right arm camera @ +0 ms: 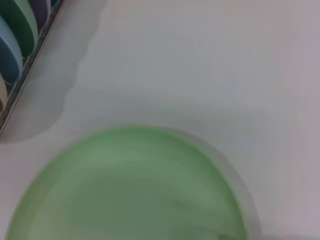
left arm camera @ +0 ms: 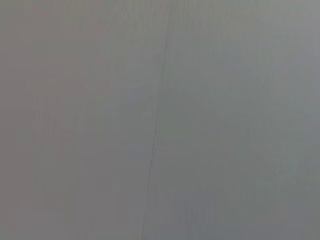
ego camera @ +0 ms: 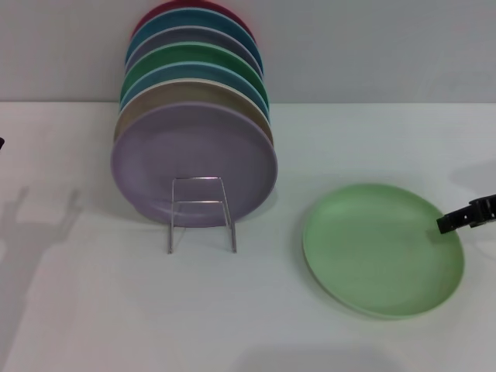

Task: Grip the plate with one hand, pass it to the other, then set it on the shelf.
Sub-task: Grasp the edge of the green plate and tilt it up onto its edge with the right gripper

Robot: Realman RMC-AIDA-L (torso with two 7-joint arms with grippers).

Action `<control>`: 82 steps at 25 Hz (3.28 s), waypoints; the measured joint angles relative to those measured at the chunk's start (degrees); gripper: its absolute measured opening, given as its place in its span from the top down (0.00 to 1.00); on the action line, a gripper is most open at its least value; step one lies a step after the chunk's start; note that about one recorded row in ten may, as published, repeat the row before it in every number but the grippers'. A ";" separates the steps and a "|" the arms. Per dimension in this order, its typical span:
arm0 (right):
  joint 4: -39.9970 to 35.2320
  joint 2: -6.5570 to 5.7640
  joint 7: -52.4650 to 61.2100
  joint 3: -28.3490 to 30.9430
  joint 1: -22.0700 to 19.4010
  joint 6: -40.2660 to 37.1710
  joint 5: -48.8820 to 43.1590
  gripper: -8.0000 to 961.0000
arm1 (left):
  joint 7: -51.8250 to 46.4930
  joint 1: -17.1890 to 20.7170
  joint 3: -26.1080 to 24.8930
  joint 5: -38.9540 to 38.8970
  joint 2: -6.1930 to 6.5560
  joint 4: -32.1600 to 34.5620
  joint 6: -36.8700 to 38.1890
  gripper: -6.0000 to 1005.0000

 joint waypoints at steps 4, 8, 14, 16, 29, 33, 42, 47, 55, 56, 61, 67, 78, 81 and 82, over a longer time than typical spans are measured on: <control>2.50 -0.01 0.02 0.02 0.38 -1.91 -0.05 0.44 | 0.00 -0.12 0.00 -0.07 0.04 0.00 -0.02 0.13; 4.32 -0.17 0.02 -0.38 0.75 -3.44 -0.06 0.45 | 0.00 -0.17 0.00 -0.06 0.08 0.00 0.06 0.13; 4.86 0.04 0.02 -0.54 0.78 -3.94 -0.06 0.46 | 0.00 0.03 0.00 -0.08 0.18 0.00 0.27 0.13; 4.94 0.11 0.02 -0.57 0.80 -4.14 -0.10 0.47 | 0.00 0.07 0.00 -0.08 0.18 0.00 0.28 0.13; 8.87 0.05 -0.41 -0.55 1.92 -6.47 -1.55 0.57 | 0.00 0.24 0.00 -0.08 0.18 0.01 0.48 0.13; 9.07 0.06 -0.44 -0.61 2.11 -6.51 -1.55 0.66 | 0.00 0.36 0.00 -0.06 0.18 0.02 0.50 0.13; 9.13 0.17 -0.49 -0.60 2.18 -6.53 -2.18 0.72 | 0.01 0.42 0.00 -0.14 0.18 0.10 0.51 0.13; 9.12 0.22 -0.51 -0.59 2.27 -6.53 -2.32 0.80 | 0.00 0.42 0.00 -0.21 0.18 0.10 0.50 0.13; 9.11 0.24 -1.10 -0.59 2.31 -7.13 -2.34 0.82 | 0.01 0.42 -0.16 -0.27 0.26 0.09 0.50 0.13; 9.15 0.25 -1.17 -0.59 2.31 -7.14 -2.34 0.82 | 0.01 0.42 -0.18 -0.27 0.26 0.09 0.50 0.13; 9.21 0.24 -1.22 -0.53 2.31 -7.14 -2.34 0.88 | 0.01 0.42 -0.28 -0.29 0.27 0.09 0.50 0.13; 8.81 0.27 -1.37 -0.54 2.09 -7.20 -2.15 0.90 | 0.01 0.42 -0.35 -0.29 0.35 0.09 0.50 0.13; 4.84 1.33 -2.82 0.00 0.60 -7.90 -1.71 0.97 | 0.01 0.42 -0.26 -0.28 0.36 0.02 0.52 0.13; 1.51 2.18 -3.31 0.07 -0.48 -7.90 -1.18 0.97 | 0.01 0.41 -0.32 -0.29 0.35 0.01 0.54 0.13; -0.28 2.56 -3.79 0.09 -1.08 -7.79 -0.55 0.97 | 0.01 0.41 -0.34 -0.29 0.35 0.00 0.55 0.13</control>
